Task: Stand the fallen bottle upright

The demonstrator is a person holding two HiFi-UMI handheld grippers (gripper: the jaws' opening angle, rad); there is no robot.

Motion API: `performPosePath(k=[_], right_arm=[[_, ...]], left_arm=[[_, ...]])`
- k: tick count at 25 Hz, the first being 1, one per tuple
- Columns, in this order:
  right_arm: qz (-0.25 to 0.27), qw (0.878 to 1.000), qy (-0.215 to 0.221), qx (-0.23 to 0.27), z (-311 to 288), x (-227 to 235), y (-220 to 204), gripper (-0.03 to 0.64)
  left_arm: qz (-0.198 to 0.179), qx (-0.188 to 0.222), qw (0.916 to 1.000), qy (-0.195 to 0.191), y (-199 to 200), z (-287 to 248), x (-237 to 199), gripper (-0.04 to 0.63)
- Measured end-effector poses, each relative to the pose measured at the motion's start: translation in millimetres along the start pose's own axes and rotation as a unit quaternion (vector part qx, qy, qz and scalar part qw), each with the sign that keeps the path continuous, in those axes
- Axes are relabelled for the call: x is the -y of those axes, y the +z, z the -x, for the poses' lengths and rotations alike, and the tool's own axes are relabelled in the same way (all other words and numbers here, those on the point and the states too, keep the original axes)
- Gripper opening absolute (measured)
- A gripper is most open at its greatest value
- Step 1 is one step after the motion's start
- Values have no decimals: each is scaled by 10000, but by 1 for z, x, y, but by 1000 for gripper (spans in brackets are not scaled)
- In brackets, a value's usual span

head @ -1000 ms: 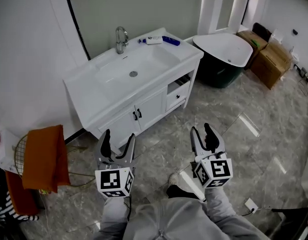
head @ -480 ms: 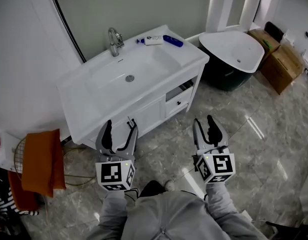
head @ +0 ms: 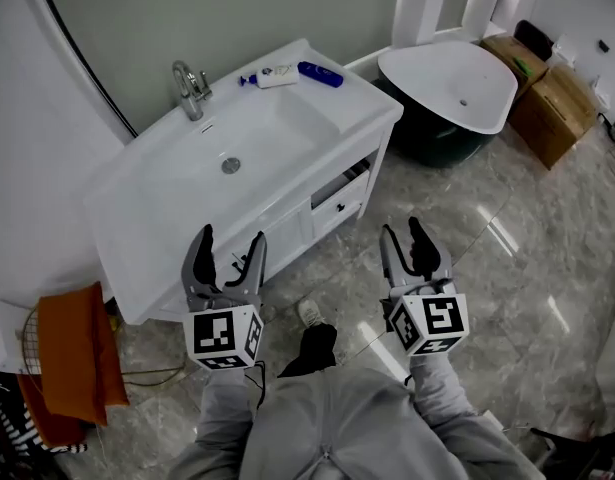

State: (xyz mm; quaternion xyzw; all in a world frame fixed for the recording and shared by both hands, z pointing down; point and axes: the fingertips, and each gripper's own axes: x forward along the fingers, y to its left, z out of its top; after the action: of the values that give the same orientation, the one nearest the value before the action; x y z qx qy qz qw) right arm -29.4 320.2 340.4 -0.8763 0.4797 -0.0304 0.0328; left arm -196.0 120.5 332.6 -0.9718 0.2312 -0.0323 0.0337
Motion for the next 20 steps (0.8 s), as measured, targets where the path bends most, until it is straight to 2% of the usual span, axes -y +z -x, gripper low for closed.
performPosePath(k=[11,20], right_arm=[[42,9999,58,-101,-145,31,9,175],[52,9993,335,-139,-244,31,13,175]], left_arm=[[35,-196,9998,-73,-3,-139,-41,373],[-3,-333,9993,147,-3,-208,-82,373]])
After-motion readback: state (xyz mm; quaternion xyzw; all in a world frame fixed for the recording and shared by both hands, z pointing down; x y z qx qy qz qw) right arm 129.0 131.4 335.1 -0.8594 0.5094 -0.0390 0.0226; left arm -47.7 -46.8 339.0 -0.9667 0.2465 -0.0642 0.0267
